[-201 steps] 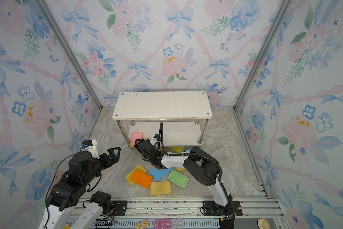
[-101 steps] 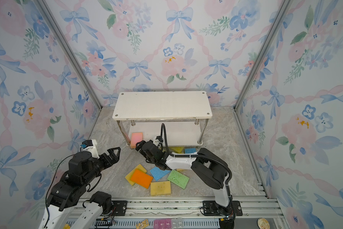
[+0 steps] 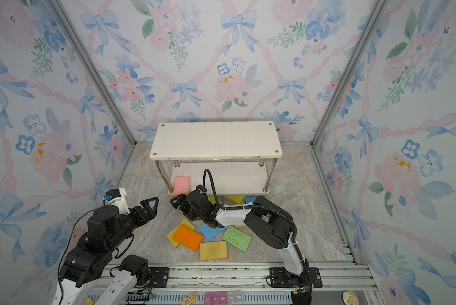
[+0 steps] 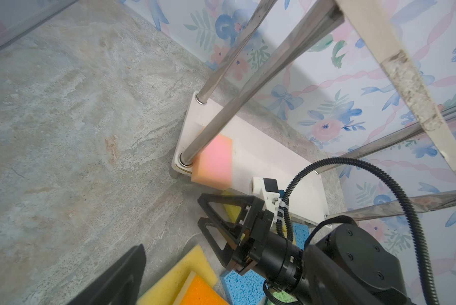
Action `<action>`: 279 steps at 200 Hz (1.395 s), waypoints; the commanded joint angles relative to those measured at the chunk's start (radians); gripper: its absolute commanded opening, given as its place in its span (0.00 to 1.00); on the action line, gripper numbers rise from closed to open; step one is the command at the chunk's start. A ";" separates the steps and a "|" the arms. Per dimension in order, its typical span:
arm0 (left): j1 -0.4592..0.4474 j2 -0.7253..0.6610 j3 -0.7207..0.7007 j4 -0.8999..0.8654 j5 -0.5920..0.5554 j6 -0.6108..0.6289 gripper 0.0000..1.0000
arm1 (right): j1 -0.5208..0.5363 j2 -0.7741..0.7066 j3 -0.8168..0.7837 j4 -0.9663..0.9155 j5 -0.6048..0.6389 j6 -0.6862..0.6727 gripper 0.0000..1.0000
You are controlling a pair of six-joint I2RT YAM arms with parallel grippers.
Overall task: Arrange cleaning sponges on a shelf
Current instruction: Place the cleaning sponge at the shelf, then move the cleaning sponge to the shelf.
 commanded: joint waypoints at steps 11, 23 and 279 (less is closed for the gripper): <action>0.004 -0.024 0.005 -0.017 0.021 -0.009 0.93 | -0.011 0.013 0.037 0.062 -0.040 -0.025 0.86; 0.005 -0.027 0.006 -0.017 0.023 -0.009 0.93 | -0.021 0.021 0.045 0.068 -0.054 -0.034 0.85; 0.004 -0.004 -0.019 -0.028 -0.003 -0.002 0.93 | -0.120 0.113 0.158 0.117 -0.097 -0.089 0.82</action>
